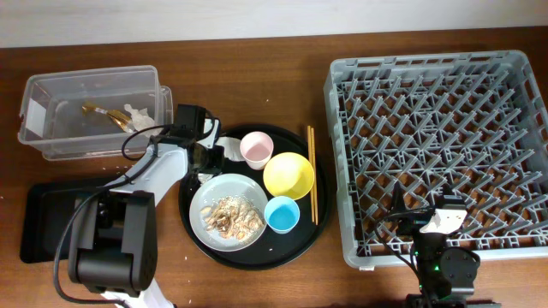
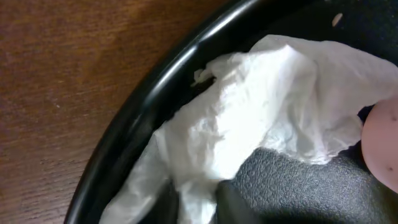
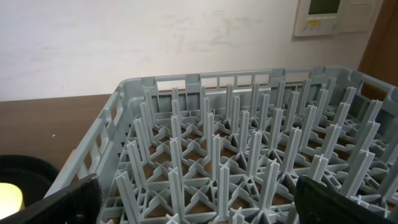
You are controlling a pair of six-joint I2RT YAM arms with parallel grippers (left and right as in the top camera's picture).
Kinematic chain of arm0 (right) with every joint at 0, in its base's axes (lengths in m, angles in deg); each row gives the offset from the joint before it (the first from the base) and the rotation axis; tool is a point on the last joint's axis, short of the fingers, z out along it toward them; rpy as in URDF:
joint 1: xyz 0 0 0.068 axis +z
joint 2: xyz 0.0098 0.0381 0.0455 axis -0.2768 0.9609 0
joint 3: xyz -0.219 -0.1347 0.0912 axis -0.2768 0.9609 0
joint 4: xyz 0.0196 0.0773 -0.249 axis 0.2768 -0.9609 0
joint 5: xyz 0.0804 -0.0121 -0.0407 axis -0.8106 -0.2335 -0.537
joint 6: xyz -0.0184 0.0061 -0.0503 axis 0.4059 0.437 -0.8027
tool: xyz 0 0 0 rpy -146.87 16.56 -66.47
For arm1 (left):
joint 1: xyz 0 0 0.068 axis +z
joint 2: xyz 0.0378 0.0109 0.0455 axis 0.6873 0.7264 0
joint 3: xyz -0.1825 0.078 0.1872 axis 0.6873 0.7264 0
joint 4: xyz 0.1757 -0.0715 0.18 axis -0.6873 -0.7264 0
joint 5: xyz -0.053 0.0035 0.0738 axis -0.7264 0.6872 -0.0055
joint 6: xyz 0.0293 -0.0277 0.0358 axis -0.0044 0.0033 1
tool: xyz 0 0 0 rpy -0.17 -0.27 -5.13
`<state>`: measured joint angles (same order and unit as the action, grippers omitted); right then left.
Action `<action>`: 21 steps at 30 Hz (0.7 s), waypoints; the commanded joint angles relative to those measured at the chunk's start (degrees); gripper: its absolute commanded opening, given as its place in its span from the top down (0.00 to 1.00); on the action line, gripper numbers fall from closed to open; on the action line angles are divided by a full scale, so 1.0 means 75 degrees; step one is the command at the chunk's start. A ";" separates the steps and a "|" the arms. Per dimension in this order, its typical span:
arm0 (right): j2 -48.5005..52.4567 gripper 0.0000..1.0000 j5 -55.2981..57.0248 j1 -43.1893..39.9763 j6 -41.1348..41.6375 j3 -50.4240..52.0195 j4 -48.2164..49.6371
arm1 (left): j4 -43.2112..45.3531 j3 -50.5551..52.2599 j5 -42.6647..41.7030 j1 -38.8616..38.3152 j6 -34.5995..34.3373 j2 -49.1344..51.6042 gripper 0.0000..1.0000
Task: Sort waste into correct bins and load items into the dishwasher rack
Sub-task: 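Grasp the remaining tissue on the tray with the left gripper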
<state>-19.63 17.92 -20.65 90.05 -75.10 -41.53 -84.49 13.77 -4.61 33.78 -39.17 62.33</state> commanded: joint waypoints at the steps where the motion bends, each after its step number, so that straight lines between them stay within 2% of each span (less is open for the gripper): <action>1: -0.0050 0.01 0.0067 -0.0050 0.0003 0.0055 -0.0029 | -0.0507 -0.0399 -0.0073 0.0006 -0.0344 -0.0356 1.00; 6: -0.0050 0.01 0.0067 -0.0050 0.0003 0.0055 -0.0029 | -0.0667 -0.0597 -0.0023 0.0023 -0.0481 -0.1880 1.00; 11: -0.0050 0.01 0.0067 -0.0050 0.0003 0.0055 -0.0029 | -0.0414 -0.0597 0.0903 0.0498 -0.0685 -0.3034 1.00; 14: -0.0050 0.01 0.0067 -0.0050 0.0003 0.0055 -0.0029 | 0.0571 -0.0597 0.1204 0.0912 -0.1134 -0.3107 1.00; 17: -0.0050 0.01 0.0067 -0.0050 0.0003 0.0055 -0.0029 | 0.1778 -0.0595 0.1233 0.1411 -0.1192 -0.3086 1.00; 21: -0.0050 0.01 0.0067 -0.0050 0.0003 0.0055 -0.0029 | 0.2661 -0.0595 0.2655 0.2020 -0.1186 -0.2690 1.00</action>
<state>-19.63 17.94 -20.65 90.03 -75.10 -41.53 -66.20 9.88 7.39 46.83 -47.36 40.03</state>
